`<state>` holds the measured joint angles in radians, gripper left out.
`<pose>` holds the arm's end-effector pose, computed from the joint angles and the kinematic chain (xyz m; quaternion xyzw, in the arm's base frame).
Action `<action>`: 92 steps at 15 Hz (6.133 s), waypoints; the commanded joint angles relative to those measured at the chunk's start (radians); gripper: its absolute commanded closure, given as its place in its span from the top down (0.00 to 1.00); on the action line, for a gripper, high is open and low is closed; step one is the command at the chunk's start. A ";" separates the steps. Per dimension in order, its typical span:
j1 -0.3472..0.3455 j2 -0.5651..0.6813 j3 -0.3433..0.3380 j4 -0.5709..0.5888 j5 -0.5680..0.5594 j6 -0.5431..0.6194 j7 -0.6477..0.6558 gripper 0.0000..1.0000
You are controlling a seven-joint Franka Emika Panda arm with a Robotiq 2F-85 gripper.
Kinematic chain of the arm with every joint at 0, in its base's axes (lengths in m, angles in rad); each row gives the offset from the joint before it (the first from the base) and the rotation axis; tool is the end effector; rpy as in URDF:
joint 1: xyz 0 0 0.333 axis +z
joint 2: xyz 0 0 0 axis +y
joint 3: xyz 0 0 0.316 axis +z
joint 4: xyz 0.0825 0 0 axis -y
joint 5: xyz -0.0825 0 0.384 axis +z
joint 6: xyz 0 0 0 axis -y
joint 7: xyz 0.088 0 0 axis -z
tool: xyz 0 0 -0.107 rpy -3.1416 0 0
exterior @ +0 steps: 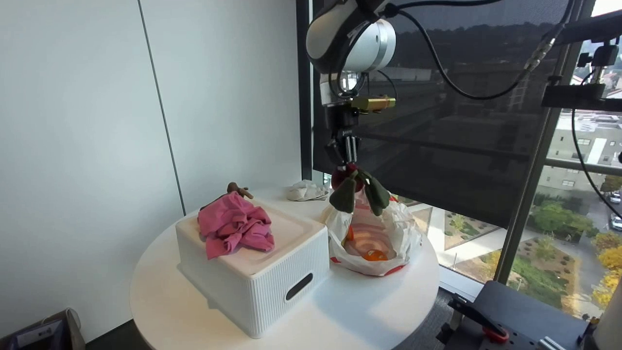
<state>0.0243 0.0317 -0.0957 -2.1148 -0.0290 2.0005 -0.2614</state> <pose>0.5295 -0.0394 0.3878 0.9921 0.1015 -0.0742 0.0020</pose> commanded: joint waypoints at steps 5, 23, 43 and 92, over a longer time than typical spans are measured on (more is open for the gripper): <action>0.058 -0.051 0.151 -0.243 0.245 0.397 -0.235 0.08; 0.151 0.229 0.310 -0.291 0.539 1.132 -0.604 0.08; -0.060 0.085 0.163 -0.310 0.454 1.018 -0.502 1.00; -0.163 0.462 -0.011 -0.316 -0.070 0.930 0.109 0.66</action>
<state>-0.1451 0.4885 -0.1047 -2.4278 -0.0884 2.8992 -0.1572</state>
